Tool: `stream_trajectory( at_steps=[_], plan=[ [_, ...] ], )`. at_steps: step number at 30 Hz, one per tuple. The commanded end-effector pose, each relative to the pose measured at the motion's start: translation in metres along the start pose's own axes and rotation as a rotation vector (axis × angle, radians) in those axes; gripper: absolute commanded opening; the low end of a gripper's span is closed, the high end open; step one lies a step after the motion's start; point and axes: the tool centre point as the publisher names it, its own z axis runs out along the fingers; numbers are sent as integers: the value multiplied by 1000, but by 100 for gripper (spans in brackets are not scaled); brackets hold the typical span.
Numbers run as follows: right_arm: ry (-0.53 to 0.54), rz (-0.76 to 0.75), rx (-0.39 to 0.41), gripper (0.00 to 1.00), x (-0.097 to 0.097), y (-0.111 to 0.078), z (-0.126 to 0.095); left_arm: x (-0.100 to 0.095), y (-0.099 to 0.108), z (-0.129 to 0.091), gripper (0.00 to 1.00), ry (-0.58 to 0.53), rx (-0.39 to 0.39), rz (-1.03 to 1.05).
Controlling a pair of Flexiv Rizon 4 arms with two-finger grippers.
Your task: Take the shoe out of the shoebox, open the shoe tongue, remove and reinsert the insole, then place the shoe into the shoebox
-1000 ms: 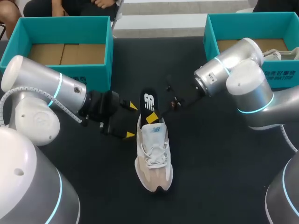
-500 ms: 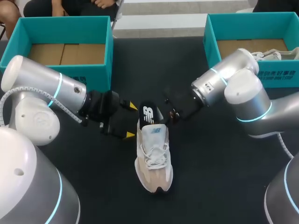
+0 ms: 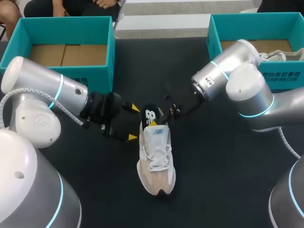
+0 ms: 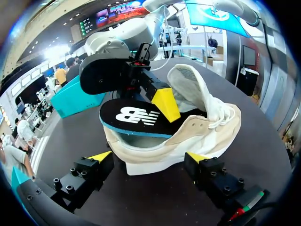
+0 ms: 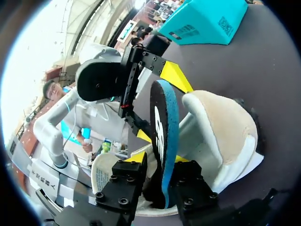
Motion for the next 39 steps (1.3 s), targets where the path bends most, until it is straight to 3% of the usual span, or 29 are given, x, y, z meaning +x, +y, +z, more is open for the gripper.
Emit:
stream_trajectory(
  at_steps=[1,7,9,12,22,30,33,37,39],
  plan=[
    [-22,-9,10,30,6,5,-8,0,-1,1,100,1,-5,0],
    [-37,-20,13,28,2,9,-17,0,-1,1,100,1,-5,0],
    [-37,-19,16,20,0,9,-18,0,-1,1,100,1,-5,0],
    [-31,-14,19,0,-5,5,-17,0,-1,1,100,1,-5,0],
    [35,74,45,0,-4,-22,8,0,-1,1,100,1,-5,0],
    [44,95,65,0,-2,-23,12,0,-1,1,100,1,-5,0],
    [34,85,72,18,-3,-18,9,0,-1,1,100,1,-5,0],
    [23,74,77,34,-2,-13,5,0,-1,1,100,1,-5,0],
    [14,67,80,34,-1,-11,4,0,-1,1,100,1,-5,0]
  ],
)
